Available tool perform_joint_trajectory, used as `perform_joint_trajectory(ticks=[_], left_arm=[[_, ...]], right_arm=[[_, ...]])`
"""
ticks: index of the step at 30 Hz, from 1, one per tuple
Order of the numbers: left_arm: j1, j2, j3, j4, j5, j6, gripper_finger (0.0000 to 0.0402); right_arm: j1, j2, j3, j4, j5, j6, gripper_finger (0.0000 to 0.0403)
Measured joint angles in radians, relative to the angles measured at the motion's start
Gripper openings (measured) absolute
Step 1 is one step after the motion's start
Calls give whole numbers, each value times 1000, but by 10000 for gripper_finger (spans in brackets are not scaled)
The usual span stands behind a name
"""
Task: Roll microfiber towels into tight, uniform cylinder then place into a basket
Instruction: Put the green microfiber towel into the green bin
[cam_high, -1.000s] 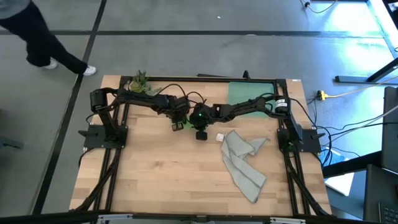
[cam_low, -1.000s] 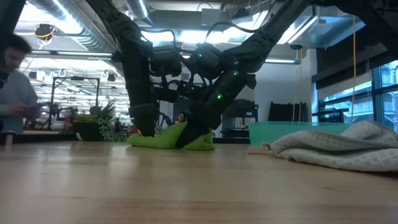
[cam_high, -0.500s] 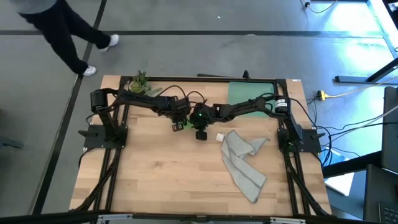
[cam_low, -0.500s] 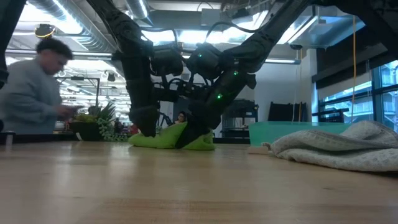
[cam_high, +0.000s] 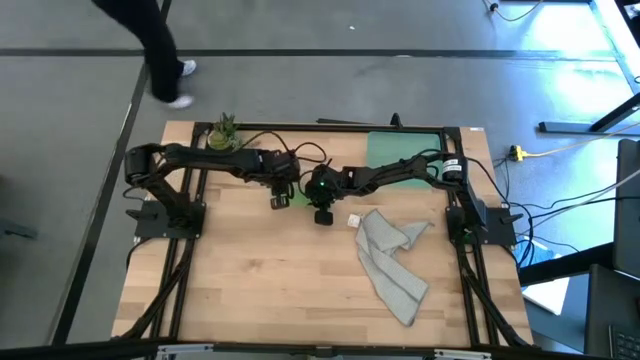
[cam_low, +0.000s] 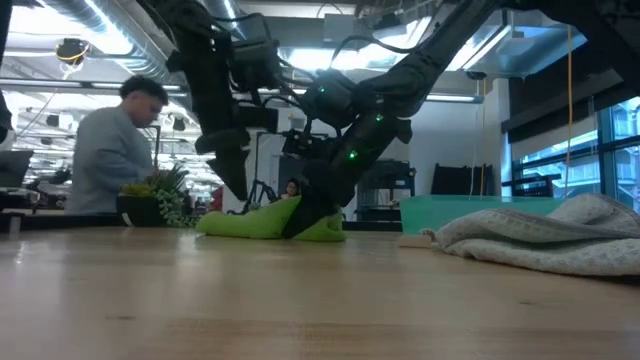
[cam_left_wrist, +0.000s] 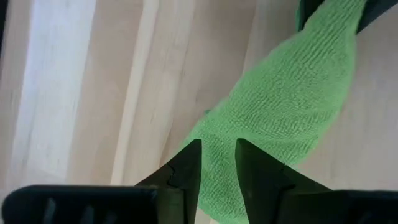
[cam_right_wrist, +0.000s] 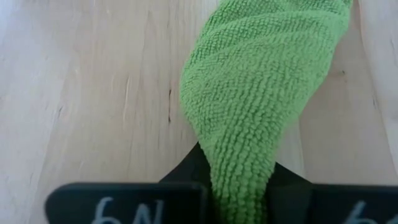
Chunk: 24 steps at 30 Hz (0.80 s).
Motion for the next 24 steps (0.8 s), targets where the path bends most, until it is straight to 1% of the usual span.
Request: perform_joint_trajectory(ticks=[3, 8, 10, 17, 21, 24], left_arm=[[-3, -38, 0, -61, -1, -14, 94], [-24, -112, 0, -139, -4, -96, 94], [-41, -153, 0, -166, -7, -125, 94], [-116, -288, 2, -220, -23, -209, 94], [-172, -346, 2, -251, -85, -247, 94], [-212, -375, 2, -257, -125, -282, 94]], right_arm=[[0, 0, 0, 0, 0, 0, 32], [-9, -15, -3, -15, -5, -5, 31], [-19, -22, -3, -22, -17, -5, 31], [-53, -67, -6, -57, -6, -21, 31], [-63, -106, -5, -73, 53, -34, 31], [-76, -145, -4, -97, 69, -53, 31]])
